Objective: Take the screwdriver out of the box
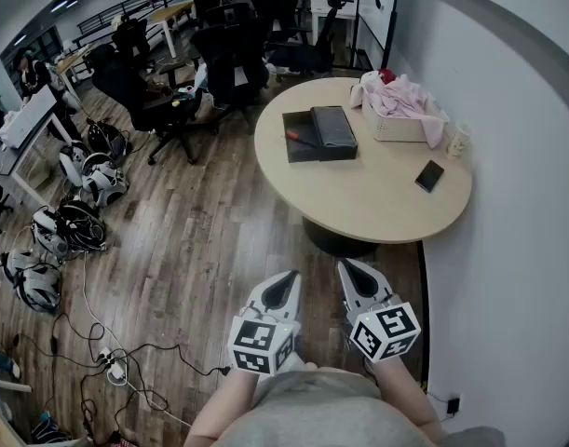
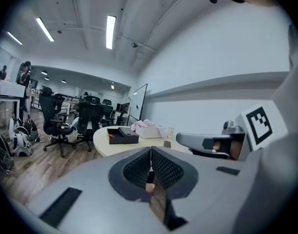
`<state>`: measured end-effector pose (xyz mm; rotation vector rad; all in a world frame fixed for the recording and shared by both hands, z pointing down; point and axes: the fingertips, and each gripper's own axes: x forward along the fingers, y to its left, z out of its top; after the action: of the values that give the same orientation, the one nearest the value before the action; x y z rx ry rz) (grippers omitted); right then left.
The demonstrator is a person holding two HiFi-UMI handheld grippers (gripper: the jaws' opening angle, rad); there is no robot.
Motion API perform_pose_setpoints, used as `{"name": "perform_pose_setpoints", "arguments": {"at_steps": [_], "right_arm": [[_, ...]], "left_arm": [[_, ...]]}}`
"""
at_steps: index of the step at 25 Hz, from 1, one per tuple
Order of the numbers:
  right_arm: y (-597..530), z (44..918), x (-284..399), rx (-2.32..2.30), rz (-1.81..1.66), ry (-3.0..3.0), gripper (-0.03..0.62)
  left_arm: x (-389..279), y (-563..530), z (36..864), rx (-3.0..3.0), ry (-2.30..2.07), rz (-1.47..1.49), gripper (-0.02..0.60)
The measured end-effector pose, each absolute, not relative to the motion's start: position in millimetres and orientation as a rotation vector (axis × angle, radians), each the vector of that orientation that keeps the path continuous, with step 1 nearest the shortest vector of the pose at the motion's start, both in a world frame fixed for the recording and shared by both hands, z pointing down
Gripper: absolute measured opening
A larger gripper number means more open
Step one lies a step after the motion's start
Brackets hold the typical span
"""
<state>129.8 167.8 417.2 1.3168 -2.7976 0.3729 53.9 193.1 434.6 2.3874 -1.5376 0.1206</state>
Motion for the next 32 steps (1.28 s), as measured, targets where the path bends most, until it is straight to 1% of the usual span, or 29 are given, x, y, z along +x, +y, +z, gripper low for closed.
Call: {"name": "perform_pose_setpoints", "arguments": {"at_steps": [6, 11, 22, 32], "right_arm": [[197, 410, 117, 1.199, 0.248, -2.824, 0.000], [212, 407, 125, 1.199, 0.228, -2.819, 0.000], [230, 415, 138, 1.177, 0.295, -2.850, 0.000], [206, 434, 139, 1.179, 0.380, -2.823, 0.000]], "left_arm": [[36, 200, 429, 2.323, -1.646, 0.043, 0.005], [43, 211, 427, 2.320, -1.659, 0.046, 0.005], [60, 233, 430, 2.313, -1.640, 0.036, 0.005], [53, 203, 436, 2.293, -1.654, 0.051, 0.005]]}}
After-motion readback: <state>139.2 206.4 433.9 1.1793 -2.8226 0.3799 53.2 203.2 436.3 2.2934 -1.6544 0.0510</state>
